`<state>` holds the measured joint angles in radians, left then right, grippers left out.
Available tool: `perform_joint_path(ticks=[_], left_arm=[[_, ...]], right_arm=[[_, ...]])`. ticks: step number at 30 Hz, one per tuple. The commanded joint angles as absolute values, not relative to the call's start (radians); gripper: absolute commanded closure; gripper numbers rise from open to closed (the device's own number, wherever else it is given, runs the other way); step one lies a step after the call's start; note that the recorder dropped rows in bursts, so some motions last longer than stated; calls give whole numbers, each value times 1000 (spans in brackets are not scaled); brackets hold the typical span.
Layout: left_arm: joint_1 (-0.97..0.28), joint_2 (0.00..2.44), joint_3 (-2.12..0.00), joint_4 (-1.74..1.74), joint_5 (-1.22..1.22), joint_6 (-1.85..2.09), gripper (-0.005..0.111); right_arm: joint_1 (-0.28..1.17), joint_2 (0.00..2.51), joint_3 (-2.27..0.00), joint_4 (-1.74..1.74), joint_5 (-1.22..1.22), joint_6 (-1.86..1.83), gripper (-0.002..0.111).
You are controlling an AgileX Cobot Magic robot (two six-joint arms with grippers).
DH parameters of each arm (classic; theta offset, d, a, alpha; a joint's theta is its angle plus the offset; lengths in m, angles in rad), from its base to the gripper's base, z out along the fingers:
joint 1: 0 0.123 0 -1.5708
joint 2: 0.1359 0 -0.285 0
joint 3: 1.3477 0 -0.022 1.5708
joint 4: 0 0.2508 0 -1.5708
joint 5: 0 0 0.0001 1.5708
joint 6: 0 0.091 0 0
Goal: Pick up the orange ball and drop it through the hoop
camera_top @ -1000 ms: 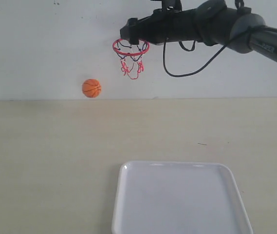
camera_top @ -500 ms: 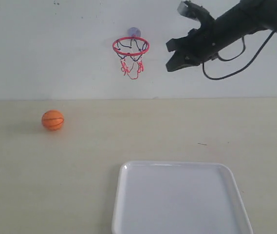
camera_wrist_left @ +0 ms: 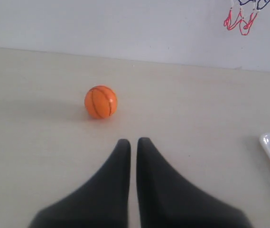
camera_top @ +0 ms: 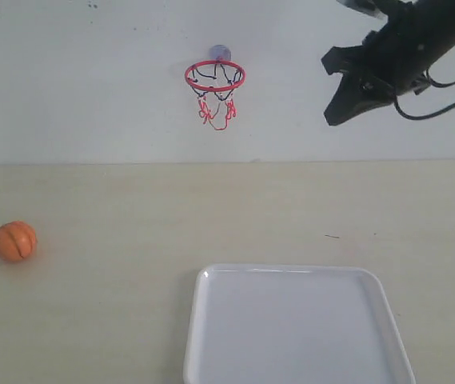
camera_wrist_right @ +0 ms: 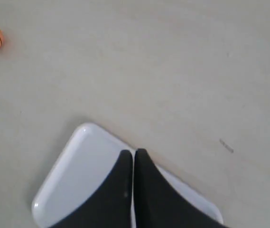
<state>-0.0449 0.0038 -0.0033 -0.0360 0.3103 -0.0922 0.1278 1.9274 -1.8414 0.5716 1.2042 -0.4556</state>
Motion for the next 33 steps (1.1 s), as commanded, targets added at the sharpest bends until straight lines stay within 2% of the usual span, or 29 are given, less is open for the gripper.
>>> perform_joint_path(ticks=[1,8,16,23,33], left_arm=[[-42,0,0,-33,307,-101,103],[-42,0,0,-33,307,-101,103],[-42,0,0,-33,307,-101,103],[-42,0,0,-33,307,-101,103],[-42,0,0,-33,307,-101,103]], right_arm=[[131,1767,-1611,583,1142,-434,108],[161,1430,-1194,653,1020,-426,108],[161,1179,-952,745,1148,-417,108],[161,1067,-867,825,1221,-401,108],[161,1058,-867,825,1221,-402,108]])
